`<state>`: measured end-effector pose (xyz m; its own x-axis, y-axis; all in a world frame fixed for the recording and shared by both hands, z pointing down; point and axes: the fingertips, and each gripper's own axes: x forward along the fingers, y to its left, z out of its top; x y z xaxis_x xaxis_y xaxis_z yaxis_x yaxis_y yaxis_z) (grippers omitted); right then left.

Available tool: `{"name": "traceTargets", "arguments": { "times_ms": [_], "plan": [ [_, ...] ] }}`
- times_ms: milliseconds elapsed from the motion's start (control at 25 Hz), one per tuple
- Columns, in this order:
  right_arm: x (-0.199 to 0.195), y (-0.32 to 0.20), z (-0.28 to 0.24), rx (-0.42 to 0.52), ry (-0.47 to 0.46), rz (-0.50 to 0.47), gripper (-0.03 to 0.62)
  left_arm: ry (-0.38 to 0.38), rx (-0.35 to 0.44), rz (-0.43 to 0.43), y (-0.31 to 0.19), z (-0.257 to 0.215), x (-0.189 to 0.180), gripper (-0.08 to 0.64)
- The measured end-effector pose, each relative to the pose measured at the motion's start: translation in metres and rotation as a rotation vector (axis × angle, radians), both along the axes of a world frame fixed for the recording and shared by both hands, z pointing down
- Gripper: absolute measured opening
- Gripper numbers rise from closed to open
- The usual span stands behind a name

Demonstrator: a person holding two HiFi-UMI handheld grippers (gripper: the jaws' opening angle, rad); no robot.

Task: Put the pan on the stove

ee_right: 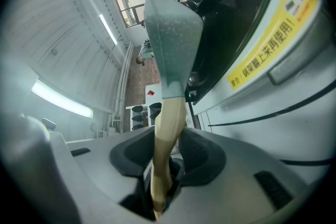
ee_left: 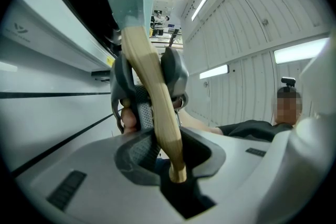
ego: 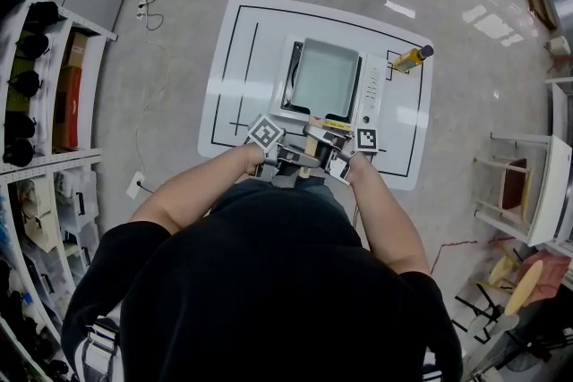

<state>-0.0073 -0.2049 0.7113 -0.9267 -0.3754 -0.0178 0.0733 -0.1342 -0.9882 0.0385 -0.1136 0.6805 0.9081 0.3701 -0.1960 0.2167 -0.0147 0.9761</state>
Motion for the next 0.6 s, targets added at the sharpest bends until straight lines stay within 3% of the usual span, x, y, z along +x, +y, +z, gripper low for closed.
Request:
{"name": "traceTargets", "arguments": {
  "times_ms": [240,440,600],
  "plan": [
    [0.001,0.0,0.0014,0.012,-0.003,-0.002,0.133,-0.001,-0.003,0.002,0.0002,0.0,0.0006,0.109],
    [0.0017,0.0007,0.0011,-0.004,-0.02,0.01,0.141,0.012,-0.068,-0.016,-0.0007,-0.0027,0.0016,0.109],
    [0.0042,-0.0025,-0.0024,-0.008,-0.068,0.064,0.2,0.039,-0.102,-0.038,-0.0026,-0.0095,-0.0012,0.168]
  ]
}}
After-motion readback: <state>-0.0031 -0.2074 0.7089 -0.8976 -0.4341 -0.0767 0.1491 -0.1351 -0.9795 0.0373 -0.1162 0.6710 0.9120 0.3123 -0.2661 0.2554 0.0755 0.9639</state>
